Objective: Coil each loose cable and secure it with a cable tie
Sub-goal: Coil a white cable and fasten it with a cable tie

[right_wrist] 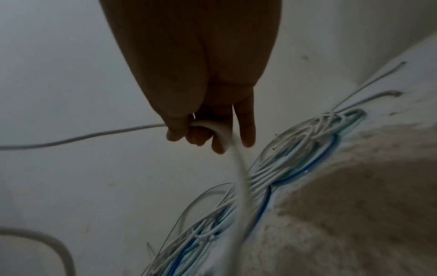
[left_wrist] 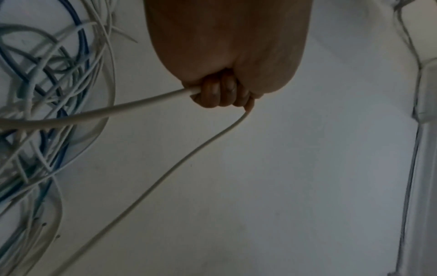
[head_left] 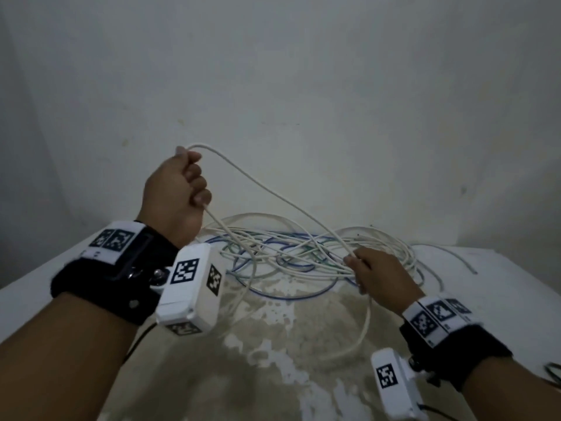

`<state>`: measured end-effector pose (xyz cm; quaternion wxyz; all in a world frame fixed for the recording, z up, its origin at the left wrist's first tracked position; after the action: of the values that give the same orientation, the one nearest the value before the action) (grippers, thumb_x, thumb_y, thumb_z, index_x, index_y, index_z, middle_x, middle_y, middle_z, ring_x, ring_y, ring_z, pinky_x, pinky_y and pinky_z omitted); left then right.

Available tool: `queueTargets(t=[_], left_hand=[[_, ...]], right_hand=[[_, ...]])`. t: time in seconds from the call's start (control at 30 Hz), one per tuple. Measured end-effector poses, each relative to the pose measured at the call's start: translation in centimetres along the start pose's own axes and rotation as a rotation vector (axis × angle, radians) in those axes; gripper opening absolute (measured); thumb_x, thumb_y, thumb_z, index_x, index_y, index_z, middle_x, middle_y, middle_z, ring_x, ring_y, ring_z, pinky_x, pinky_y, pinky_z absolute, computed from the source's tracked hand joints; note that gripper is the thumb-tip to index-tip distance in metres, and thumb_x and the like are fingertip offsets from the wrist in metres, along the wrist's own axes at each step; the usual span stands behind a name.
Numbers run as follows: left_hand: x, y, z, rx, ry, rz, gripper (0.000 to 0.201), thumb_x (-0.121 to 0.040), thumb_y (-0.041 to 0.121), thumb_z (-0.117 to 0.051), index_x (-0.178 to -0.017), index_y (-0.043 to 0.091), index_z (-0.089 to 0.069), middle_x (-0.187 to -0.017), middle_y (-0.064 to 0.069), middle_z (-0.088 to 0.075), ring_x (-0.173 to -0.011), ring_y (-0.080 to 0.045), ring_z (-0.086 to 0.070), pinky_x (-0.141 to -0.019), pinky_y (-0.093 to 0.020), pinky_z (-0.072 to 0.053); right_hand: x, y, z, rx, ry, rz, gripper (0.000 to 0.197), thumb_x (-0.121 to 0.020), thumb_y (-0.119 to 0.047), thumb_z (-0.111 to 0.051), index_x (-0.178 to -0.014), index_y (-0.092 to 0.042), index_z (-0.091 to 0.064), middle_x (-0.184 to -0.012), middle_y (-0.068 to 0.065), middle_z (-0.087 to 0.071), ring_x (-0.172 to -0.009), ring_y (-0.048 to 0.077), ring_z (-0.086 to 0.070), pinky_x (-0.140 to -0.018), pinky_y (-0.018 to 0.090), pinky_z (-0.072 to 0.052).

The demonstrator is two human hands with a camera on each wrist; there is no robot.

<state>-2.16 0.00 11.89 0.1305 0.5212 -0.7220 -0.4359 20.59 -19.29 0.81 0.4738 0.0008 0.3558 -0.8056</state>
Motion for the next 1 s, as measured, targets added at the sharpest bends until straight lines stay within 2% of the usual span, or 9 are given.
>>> queueTargets(t=[0.23,0.37,0.47,0.57,0.67,0.7,0.77,0.87,1.0], left_hand=[[3.2,-2.2,-0.1,-0.251,-0.385,0.345,0.051,-0.079,0.045,-0.049,-0.102,0.002,-0.063,-0.055,-0.007,-0.052,-0.044,-0.021,-0.050,-0.054,-0.029,-0.050],[3.0,-3.7,0.4,-0.558,-0.335,0.487,0.050,-0.069,0.048,-0.068,-0.098,0.008,-0.060,-0.086,-0.015,-0.068,-0.068,-0.021,-0.066,-0.066,-0.035,-0.055],[2.5,-4.2,0.2,-1.072,-0.265,0.343,0.075,-0.069,0.052,-0.076,-0.128,0.011,-0.053,-0.126,-0.009,-0.056,-0.108,-0.022,-0.057,-0.088,-0.038,-0.046],[3.4,-4.2,-2.7,-1.214,-0.362,0.054,0.079,-0.082,0.055,-0.062,-0.148,0.026,-0.030,-0.150,0.007,-0.034,-0.135,-0.013,-0.036,-0.106,-0.032,-0.033],[4.8,-5.1,-5.9,-1.202,-0.526,-0.125,0.043,-0.091,0.048,-0.052,-0.129,0.027,-0.055,-0.125,0.011,-0.058,-0.106,-0.002,-0.053,-0.093,-0.023,-0.040],[5.2,-5.6,-6.6,-1.099,-0.566,-0.096,0.030,-0.095,0.040,-0.050,-0.111,0.020,-0.065,-0.101,0.005,-0.069,-0.082,-0.006,-0.060,-0.079,-0.023,-0.047],[5.7,-6.6,-7.1,-0.821,-0.591,0.105,0.029,-0.099,0.027,-0.047,-0.082,0.009,-0.062,-0.054,0.003,-0.052,-0.046,-0.012,-0.046,-0.051,-0.024,-0.046],[4.7,-6.3,-6.7,-0.510,-0.427,0.265,0.028,-0.100,0.020,-0.042,-0.075,0.013,-0.050,-0.044,0.010,-0.026,-0.035,-0.004,-0.020,-0.034,-0.014,-0.017],[1.8,-4.3,-4.5,-0.175,-0.230,0.397,0.023,-0.091,0.017,-0.040,-0.069,0.015,-0.046,-0.042,0.008,-0.020,-0.031,-0.004,-0.018,-0.031,-0.014,-0.013]], right_hand=[[-0.5,-2.5,4.3,0.023,0.373,0.127,0.028,-0.098,-0.025,-0.046,-0.074,-0.012,-0.053,-0.059,0.005,-0.051,-0.060,0.025,-0.047,-0.057,0.033,-0.022],[-1.0,-4.3,6.0,0.162,0.423,0.286,0.031,-0.099,-0.029,-0.044,-0.074,-0.012,-0.052,-0.055,0.004,-0.049,-0.053,0.025,-0.047,-0.054,0.036,-0.027],[-1.2,-5.2,7.1,0.278,0.428,0.382,0.030,-0.100,-0.033,-0.042,-0.078,-0.015,-0.053,-0.058,0.003,-0.050,-0.054,0.024,-0.047,-0.050,0.035,-0.035],[-1.1,-6.8,6.9,0.346,0.333,0.490,0.036,-0.098,-0.040,-0.039,-0.088,-0.014,-0.061,-0.063,0.004,-0.054,-0.058,0.024,-0.049,-0.053,0.037,-0.044],[-0.7,-8.7,6.4,0.356,0.293,0.545,0.040,-0.095,-0.045,-0.035,-0.094,-0.016,-0.064,-0.065,0.003,-0.056,-0.060,0.023,-0.051,-0.054,0.039,-0.045],[-0.6,-8.9,6.5,0.329,0.307,0.539,0.040,-0.095,-0.045,-0.036,-0.094,-0.016,-0.064,-0.065,0.003,-0.057,-0.060,0.023,-0.052,-0.055,0.038,-0.045],[-0.6,-8.4,7.1,0.222,0.334,0.476,0.034,-0.096,-0.045,-0.044,-0.095,-0.017,-0.063,-0.061,-0.002,-0.056,-0.056,0.017,-0.052,-0.056,0.033,-0.044],[-0.5,-5.8,7.1,0.059,0.279,0.290,0.019,-0.095,-0.034,-0.052,-0.107,-0.021,-0.060,-0.058,-0.006,-0.052,-0.052,0.007,-0.048,-0.051,0.017,-0.035],[0.8,-3.3,5.8,-0.067,0.186,0.206,0.035,-0.098,-0.019,-0.046,-0.131,-0.029,-0.041,-0.073,0.006,-0.058,-0.057,0.019,-0.054,-0.059,0.033,-0.045]])
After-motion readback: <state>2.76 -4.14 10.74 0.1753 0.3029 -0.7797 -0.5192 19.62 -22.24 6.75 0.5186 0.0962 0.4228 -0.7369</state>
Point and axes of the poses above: each hand's wrist, its own x-axis away from the middle knuckle, its own z-axis out of the back of the hand, y = z × x, the point moved 3 cm from there along -x, towards the middle knuckle
